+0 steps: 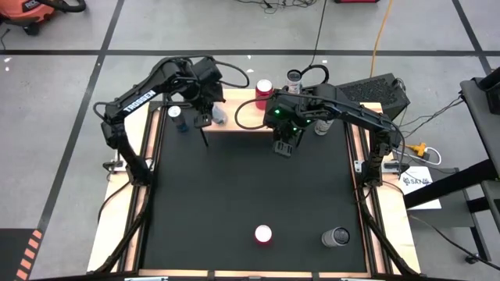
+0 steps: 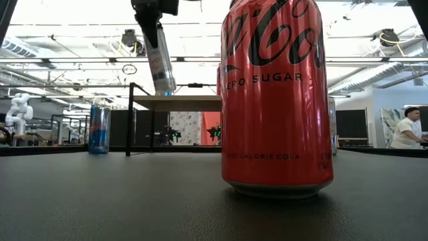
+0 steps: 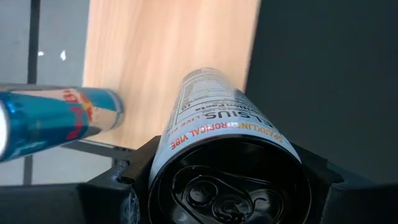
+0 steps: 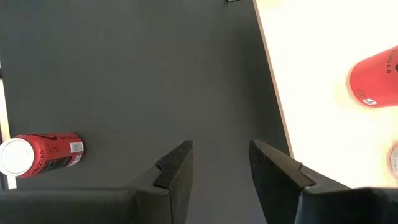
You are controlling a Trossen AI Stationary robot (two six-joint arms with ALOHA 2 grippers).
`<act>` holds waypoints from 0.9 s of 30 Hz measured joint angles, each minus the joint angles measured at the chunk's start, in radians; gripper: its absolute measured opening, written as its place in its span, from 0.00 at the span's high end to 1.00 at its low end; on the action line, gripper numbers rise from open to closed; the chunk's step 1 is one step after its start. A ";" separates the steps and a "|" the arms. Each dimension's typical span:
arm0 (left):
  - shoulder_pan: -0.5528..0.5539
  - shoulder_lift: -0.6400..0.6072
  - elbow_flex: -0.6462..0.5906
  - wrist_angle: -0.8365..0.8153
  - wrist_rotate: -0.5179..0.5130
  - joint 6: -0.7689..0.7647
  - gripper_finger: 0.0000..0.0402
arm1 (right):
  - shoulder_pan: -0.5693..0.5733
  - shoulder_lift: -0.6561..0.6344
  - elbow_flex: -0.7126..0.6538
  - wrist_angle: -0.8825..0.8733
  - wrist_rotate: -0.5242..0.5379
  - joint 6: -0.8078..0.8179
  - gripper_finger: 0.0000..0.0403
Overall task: Place canned beverage on shelf
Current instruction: Put the bottom white orange soda can on the shelf
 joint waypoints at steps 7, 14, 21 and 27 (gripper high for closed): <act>0.019 0.041 0.002 0.005 -0.047 0.035 0.40 | 0.000 0.000 0.000 0.000 0.000 -0.007 0.64; 0.026 0.052 0.030 -0.006 -0.049 0.035 0.40 | 0.000 0.000 0.000 0.000 0.000 -0.016 0.64; 0.026 0.049 0.165 0.005 0.010 0.033 0.40 | 0.000 0.000 0.000 0.000 0.000 -0.018 0.64; 0.026 0.049 0.210 0.002 0.069 0.006 0.40 | 0.000 0.000 0.000 0.000 0.000 -0.015 0.64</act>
